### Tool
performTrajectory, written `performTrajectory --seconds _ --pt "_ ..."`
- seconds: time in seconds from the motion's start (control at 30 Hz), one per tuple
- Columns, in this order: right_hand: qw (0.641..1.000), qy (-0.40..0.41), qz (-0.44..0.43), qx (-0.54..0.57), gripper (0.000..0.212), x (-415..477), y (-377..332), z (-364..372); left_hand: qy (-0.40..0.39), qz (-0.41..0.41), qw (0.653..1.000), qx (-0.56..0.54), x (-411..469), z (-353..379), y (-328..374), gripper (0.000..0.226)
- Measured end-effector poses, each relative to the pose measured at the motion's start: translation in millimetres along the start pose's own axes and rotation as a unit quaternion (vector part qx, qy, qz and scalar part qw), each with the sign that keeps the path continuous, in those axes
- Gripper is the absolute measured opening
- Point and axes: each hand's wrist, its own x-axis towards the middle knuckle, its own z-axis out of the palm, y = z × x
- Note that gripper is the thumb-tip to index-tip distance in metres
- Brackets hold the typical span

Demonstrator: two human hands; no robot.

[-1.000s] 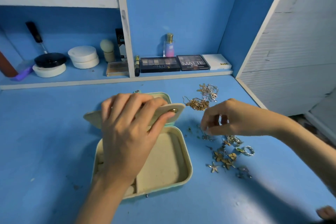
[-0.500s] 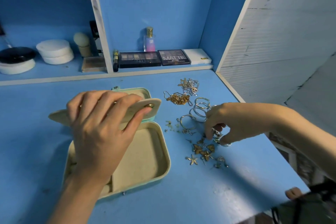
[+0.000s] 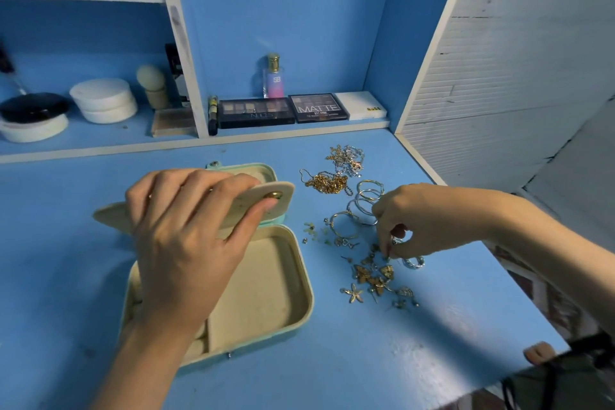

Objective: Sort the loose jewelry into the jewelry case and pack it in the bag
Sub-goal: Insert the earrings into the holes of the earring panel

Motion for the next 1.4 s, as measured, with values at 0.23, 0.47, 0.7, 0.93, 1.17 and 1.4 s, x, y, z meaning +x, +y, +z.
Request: performTrajectory --seconds 0.23,0.47,0.7,0.93,1.17,1.4 --pt "0.967 0.113 -0.042 0.225 0.003 6 -7 -10 -0.014 0.0 1.0 -0.004 2 1 -2 0.025" --pt "0.865 0.182 -0.105 0.456 0.013 25 -39 -11 -0.071 -0.013 0.996 -0.055 22 10 -21 0.025" --pt "0.741 0.351 -0.111 0.562 0.013 53 -87 -3 -0.084 -0.041 0.996 -0.011 24 16 -39 0.031" --pt "0.7 0.601 -0.082 0.378 0.012 90 -113 13 -0.083 -0.069 0.993 -0.045 22 15 -39 0.024" --pt "0.698 0.674 -0.057 0.236 0.009 100 -113 16 -0.075 -0.073 0.993 -0.05 19 13 -36 0.023" --pt "0.705 0.686 -0.039 0.175 0.012 103 -112 17 -0.071 -0.07 0.994 -0.051 18 13 -35 0.021"
